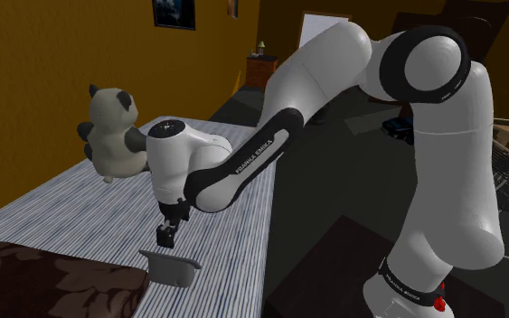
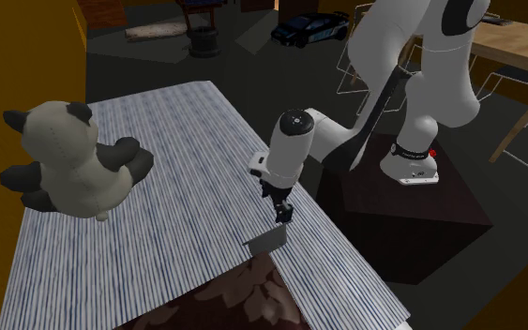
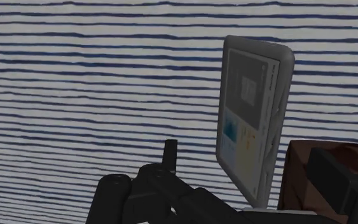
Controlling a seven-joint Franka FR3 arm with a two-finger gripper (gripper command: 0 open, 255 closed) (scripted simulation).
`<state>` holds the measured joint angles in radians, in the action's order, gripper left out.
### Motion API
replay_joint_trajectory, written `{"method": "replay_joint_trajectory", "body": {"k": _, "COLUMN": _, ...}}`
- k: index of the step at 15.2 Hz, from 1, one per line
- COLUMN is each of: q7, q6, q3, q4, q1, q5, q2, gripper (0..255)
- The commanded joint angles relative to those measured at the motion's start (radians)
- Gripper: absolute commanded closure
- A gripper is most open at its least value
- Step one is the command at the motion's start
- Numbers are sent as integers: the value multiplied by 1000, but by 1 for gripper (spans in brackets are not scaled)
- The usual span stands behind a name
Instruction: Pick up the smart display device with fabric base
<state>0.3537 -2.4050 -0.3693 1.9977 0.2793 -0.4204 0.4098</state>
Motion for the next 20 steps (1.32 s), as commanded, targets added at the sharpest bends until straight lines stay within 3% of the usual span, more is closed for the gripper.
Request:
{"method": "replay_joint_trajectory", "body": {"k": 1, "q7": 21, "q6": -9, "q3": 10, "q4": -46, "q1": 33, "q5": -36, "q2": 68, "gripper": 0}}
{"method": "replay_joint_trajectory", "body": {"k": 3, "q7": 35, "q6": -9, "q3": 20, "q4": -105, "q1": 67, "q5": -65, "q2": 138, "gripper": 0}}
{"method": "replay_joint_trajectory", "body": {"k": 13, "q7": 72, "q6": -70, "q3": 55, "q4": -125, "q1": 96, "q5": -112, "q2": 225, "gripper": 0}}
{"method": "replay_joint_trajectory", "body": {"k": 14, "q7": 71, "q6": -68, "q3": 55, "q4": -126, "q1": 95, "q5": -111, "q2": 224, "gripper": 255}}
{"method": "replay_joint_trajectory", "body": {"k": 20, "q7": 72, "q6": -68, "q3": 55, "q4": -125, "q1": 95, "q5": -111, "q2": 223, "gripper": 255}}
